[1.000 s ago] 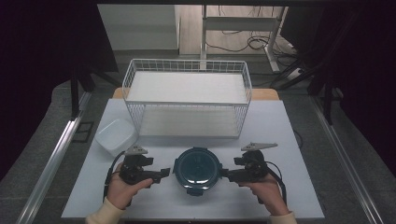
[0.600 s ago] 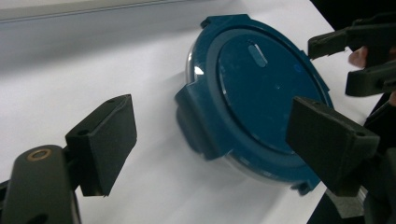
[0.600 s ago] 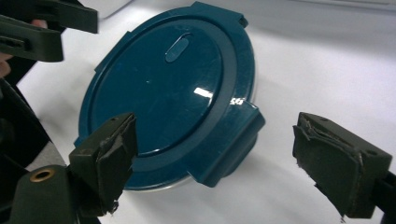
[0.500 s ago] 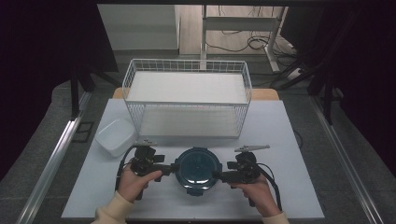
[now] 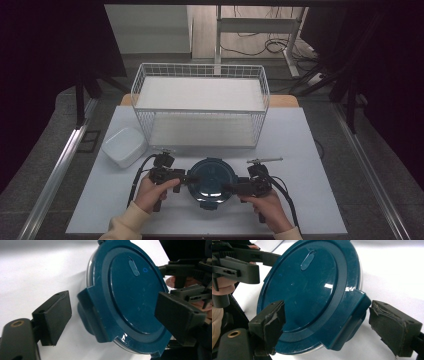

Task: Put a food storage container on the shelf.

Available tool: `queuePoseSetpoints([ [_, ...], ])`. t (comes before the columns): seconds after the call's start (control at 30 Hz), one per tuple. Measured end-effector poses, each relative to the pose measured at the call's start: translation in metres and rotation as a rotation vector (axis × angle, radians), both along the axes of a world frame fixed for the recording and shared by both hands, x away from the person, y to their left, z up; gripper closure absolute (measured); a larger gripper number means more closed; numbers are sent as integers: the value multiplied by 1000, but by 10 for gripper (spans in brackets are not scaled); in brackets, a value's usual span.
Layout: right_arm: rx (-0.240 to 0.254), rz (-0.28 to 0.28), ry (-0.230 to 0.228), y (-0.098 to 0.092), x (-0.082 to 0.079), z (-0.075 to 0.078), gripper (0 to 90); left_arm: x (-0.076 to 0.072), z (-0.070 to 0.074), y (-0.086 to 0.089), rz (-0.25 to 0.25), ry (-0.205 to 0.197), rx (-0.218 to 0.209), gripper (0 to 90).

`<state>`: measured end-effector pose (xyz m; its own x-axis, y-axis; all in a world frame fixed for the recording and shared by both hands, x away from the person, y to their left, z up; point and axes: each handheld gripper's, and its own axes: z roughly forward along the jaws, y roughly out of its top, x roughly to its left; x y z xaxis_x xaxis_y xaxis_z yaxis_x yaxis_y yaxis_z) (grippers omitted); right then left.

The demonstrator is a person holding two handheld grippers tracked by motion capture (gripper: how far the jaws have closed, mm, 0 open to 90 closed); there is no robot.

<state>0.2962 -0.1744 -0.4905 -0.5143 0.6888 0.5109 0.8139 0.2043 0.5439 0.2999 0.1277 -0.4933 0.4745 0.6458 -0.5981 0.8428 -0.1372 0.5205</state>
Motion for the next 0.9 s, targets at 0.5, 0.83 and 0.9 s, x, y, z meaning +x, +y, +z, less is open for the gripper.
queuePoseSetpoints([
  [0.5,75,-22,96,7,3,-15,140,7,-15,-7,-38,128,-61,115],
  [0.83,103,-61,131,2,4,-15,210,4,-19,-8,-17,144,-55,207],
  [0.9,109,-62,140,0,4,-15,222,5,-19,-7,-13,150,-61,212],
])
